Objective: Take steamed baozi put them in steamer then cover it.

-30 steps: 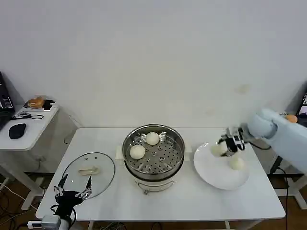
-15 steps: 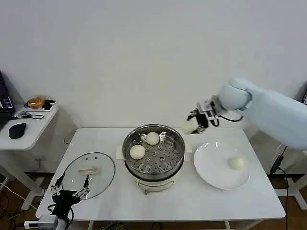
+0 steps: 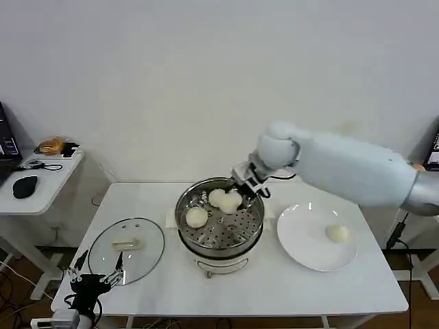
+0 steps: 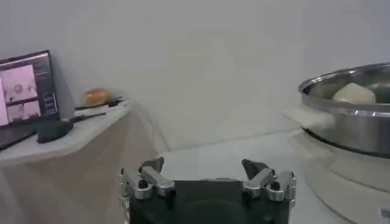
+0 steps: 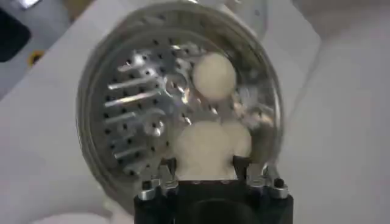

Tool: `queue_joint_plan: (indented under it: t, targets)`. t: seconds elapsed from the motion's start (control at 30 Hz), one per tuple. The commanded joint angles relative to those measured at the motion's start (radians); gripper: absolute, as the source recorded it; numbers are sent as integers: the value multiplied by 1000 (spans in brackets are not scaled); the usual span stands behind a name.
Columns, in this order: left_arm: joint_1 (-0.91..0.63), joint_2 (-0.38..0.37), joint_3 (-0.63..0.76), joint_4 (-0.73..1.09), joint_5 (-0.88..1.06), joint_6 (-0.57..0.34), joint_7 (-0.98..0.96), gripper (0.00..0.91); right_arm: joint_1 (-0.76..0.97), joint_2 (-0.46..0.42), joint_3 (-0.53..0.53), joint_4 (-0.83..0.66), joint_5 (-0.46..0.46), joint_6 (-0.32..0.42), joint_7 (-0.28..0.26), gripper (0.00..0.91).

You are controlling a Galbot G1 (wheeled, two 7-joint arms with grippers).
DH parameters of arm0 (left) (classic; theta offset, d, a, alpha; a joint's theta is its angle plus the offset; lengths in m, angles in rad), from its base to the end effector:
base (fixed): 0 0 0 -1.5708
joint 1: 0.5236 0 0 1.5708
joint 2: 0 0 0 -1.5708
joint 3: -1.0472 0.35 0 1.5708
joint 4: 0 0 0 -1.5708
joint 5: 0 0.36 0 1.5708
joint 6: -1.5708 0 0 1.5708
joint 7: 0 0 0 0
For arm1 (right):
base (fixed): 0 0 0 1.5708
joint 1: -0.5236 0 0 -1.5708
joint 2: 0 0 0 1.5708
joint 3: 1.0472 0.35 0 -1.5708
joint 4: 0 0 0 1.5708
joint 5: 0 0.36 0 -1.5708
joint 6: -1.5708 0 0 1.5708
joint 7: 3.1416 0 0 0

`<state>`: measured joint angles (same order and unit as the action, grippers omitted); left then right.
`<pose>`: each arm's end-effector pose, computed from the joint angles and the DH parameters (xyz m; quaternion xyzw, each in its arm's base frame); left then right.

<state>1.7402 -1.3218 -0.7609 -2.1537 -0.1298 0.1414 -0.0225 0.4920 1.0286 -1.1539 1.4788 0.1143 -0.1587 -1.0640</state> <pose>0.1419 0.1059 -0.2864 0.0419 -0.9879 -0.1041 0.1070 0.5106 0.1076 -0.0543 0.6207 -0.4104 0.6516 0.1472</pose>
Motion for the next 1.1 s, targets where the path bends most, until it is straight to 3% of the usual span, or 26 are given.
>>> queue_joint_plan:
  t: [0.03,0.33,0.63,0.7,0.73,0.77,1.1]
  targets:
    - [-1,-7,0,6,-1,-3,1,907,5,100,-78,16,-67,109,-16,645]
    - [-2,-5,-5,15,-3,-6,0,907,-36,95,-92,28,-111,219,-18,645]
    - [-12,-2,-1,24,-3,-5,0,907,-52,89,-91,26,-128,261,-10,655]
    - [-14,-2,-1,27,-4,-5,0,907,-53,85,-94,25,-132,267,-11,725]
    - [-14,-2,-1,28,-4,-6,0,907,-53,84,-95,24,-133,271,-11,877]
    - [-14,-2,-1,28,-4,-5,0,907,-53,83,-96,23,-133,274,-9,907]
    - [-16,1,0,29,-4,-5,-1,907,-40,57,-62,13,-129,303,28,907]
